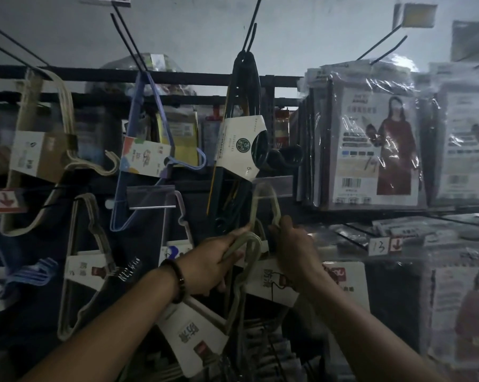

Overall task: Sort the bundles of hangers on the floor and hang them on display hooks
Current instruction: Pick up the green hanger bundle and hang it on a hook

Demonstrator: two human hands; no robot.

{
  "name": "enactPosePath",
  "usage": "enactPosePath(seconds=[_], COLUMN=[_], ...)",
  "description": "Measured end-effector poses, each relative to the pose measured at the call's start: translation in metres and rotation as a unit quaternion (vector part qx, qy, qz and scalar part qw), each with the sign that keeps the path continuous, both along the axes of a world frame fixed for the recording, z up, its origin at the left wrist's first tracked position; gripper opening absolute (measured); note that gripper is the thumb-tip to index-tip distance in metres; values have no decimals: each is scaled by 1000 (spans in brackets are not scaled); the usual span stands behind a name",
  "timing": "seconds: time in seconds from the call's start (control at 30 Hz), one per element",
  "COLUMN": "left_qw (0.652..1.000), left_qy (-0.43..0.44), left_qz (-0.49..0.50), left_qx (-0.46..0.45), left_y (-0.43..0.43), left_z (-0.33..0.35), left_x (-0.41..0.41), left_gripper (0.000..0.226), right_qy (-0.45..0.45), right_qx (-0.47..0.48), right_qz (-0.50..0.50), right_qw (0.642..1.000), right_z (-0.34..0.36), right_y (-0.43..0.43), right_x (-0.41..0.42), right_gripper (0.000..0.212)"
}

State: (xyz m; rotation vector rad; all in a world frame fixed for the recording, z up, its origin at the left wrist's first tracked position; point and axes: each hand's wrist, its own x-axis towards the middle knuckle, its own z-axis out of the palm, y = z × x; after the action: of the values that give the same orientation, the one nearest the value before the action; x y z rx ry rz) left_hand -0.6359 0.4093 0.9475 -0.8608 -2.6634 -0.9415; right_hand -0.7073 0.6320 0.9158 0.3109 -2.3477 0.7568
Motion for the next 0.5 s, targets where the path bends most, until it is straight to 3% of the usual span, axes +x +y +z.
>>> enactPosePath(seconds=[0.17, 0.3, 0.4, 0.5], left_qw=[994, 992, 992, 991], left_qy=[-71, -50, -13, 15], left_qz=[64, 75, 101, 128], left_qx=[51, 86, 76, 40], left_y=[-2, 1, -1, -2], left_z=[-12, -11, -12, -11], left_x=[-17, -25, -36, -40], left_gripper=[43, 17, 20, 27], right_qy=[-33, 13, -10, -29], right_qx=[-43, 88, 128, 149], right_qz=[-4, -35, -95, -126], right_qw=[999, 995, 987, 980], right_z=[0, 4, 5, 9], right_y=[-14, -31, -41, -42], right_x=[-42, -71, -99, -113], right_gripper=[29, 71, 57, 56])
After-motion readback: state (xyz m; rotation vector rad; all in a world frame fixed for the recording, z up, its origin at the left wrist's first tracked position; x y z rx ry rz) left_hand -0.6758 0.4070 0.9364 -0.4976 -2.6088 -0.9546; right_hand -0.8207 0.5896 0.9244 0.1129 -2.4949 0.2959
